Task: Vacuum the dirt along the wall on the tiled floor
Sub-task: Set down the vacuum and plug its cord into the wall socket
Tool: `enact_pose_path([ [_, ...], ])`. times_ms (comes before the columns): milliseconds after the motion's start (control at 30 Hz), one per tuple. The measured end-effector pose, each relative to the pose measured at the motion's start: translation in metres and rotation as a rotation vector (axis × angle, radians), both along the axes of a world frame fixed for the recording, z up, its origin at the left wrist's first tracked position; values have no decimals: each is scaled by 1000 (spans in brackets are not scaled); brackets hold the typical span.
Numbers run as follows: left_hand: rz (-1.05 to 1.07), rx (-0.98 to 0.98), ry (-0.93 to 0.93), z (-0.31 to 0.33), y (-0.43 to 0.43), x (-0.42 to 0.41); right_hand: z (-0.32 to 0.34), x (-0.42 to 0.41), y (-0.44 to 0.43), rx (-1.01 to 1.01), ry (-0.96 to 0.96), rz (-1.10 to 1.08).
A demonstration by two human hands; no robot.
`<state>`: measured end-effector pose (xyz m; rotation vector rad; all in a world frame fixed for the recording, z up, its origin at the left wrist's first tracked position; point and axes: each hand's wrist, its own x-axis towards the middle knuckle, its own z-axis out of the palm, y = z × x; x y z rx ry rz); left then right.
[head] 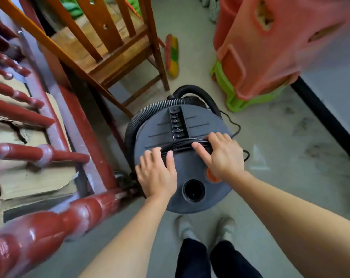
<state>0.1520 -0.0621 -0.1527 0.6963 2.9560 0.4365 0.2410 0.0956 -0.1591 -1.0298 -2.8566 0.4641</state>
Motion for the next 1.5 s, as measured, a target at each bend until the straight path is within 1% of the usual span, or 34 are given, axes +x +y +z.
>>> enact_pose_path([
  [167, -82, -4, -5, -1, -32, 49, 2, 65, -42, -9, 14, -119],
  [267, -137, 37, -8, 1, -43, 67, 1, 95, -64, -14, 33, -220],
  [433, -224, 54, -23, 1, -59, 89, 4, 132, -97, -30, 15, -349],
  [733, -438, 41, -41, -2, -123, 131, 3, 197, -187, -71, 32, -570],
  [900, -568, 28, -80, 1, -161, 150, 3, 225, -243, -77, -16, -684],
  [1067, -717, 46, -68, 1, -205, 151, 8, 233, -306, -64, -48, -813],
  [1300, -879, 49, -53, -3, -278, 124, 6, 213, -407, -77, -35, -981],
  [1500, -942, 35, -80, -2, -342, 111, 8, 203, -483, -100, -23, -1056],
])
